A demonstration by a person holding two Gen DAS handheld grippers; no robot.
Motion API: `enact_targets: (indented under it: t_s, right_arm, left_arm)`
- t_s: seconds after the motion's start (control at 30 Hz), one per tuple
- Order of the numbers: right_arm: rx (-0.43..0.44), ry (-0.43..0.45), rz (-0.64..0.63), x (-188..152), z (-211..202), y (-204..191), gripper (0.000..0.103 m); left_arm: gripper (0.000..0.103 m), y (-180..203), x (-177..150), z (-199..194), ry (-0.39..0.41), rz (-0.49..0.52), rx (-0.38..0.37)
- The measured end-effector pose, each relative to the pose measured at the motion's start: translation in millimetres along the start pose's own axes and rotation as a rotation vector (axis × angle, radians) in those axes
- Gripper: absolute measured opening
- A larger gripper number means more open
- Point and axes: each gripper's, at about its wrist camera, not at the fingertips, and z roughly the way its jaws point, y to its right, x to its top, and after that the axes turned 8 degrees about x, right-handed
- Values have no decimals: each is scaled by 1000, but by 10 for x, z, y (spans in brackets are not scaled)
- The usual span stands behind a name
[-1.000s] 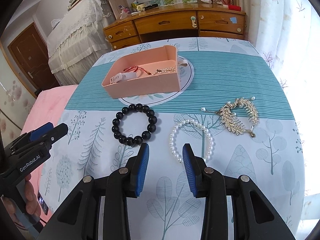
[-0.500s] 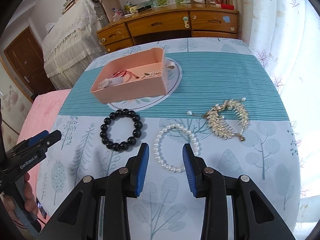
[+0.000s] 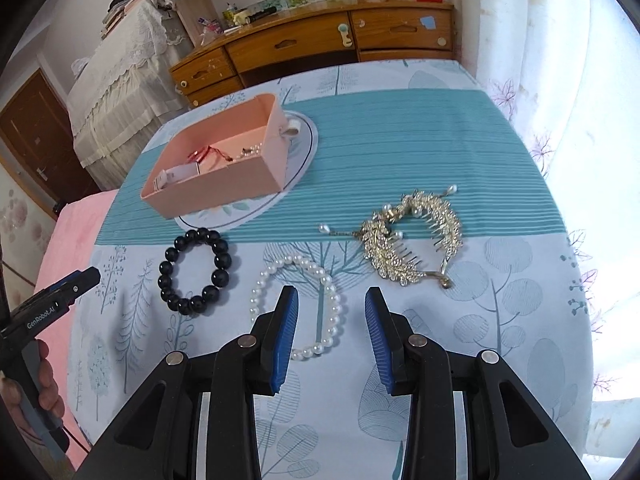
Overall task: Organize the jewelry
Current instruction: 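Grasp the black bead bracelet with the left tool while the right tool grasps the pearl bracelet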
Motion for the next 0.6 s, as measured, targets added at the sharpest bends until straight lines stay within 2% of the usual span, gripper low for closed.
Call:
enact_targets:
  t_s: [0.2, 0.33, 0.5, 0.6]
  right_arm:
    - [15, -37, -21, -75, 126, -47, 35]
    - [-24, -58, -46, -98, 218, -64, 35]
    - [-74, -121, -105, -37, 388, -102, 31]
    - [-134, -192, -164, 56, 486, -190, 26]
  left_arm:
    - [53, 344, 82, 57, 0, 98, -47]
    - [53, 608, 188, 246, -33, 168, -43]
    - [53, 793, 323, 471, -135, 214, -64]
    - [53, 875, 434, 577, -195, 241, -58]
